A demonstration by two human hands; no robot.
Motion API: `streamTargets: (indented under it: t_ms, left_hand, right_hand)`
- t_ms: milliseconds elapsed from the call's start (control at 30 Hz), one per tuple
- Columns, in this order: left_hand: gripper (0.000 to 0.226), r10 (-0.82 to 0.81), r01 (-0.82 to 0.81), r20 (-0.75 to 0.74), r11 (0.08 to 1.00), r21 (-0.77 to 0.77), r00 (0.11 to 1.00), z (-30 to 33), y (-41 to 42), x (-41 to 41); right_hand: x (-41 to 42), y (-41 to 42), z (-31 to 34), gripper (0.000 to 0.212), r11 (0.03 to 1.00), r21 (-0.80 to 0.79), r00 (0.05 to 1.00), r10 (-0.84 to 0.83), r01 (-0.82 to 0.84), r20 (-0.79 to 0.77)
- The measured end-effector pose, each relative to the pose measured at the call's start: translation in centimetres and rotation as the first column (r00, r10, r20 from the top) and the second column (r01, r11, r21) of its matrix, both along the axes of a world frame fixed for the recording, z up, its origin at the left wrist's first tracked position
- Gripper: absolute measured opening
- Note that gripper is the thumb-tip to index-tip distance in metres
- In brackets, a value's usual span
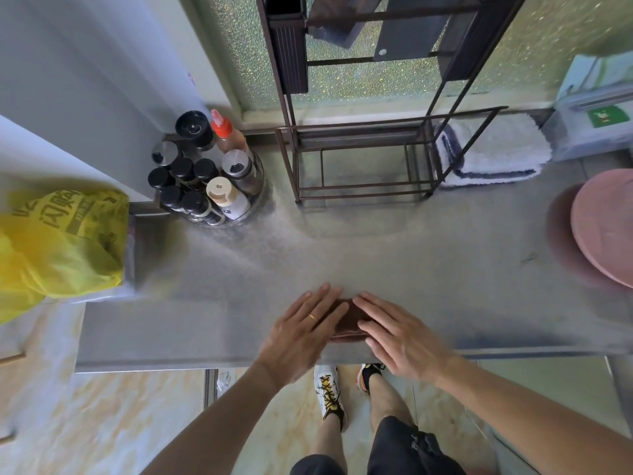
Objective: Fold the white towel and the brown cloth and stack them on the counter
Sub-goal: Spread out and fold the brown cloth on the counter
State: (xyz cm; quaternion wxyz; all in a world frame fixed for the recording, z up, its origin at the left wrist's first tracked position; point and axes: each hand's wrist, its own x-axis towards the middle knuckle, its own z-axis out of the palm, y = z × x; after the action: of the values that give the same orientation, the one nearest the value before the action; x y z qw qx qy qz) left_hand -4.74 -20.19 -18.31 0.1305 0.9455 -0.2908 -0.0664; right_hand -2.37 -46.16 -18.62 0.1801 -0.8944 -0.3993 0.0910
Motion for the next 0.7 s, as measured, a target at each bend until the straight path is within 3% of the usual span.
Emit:
streamTargets:
  t_ms: [200,300,433,567,700]
  left_hand:
    - [0.063,0.091,-0.07,-0.131,0.985,0.156,0.987,-1.5,-0.6,-1.9]
    - [0.062,0.083,-0.062,-0.124,0.984,0.168,0.989,-0.7,-0.6,-1.6]
    - [0.053,0.143,-0.123,-0.203,0.987,0.108,0.969,-0.1,-0.4,-1.3]
    - [0.047,0.347,-0.375,-0.308,0.926,-0.036,0.886,0.7,-0.3,-0.1]
    - [0.058,0.461,-0.486,-0.401,0.873,0.043,0.791,1.3,-0.5,1.4]
  right_hand:
    - [-2.1,-1.0,-0.6,0.067,0.977,-0.21,0.997,0.015,-0.031,-0.073]
    - [-1.7,-0.2,0.4,0.055,0.995,-0.101,0.994,-0.036,0.026,-0.106]
    - [0.3,1.8,1.8,0.018,0.944,0.041,0.939,-0.32,0.327,-0.124]
    - [1.2,3.1,1.8,0.044,0.893,-0.104,0.854,-0.449,0.437,-0.265]
    - [1.1,3.2,2.0,0.051,0.841,-0.224,0.752,-0.541,0.493,-0.376]
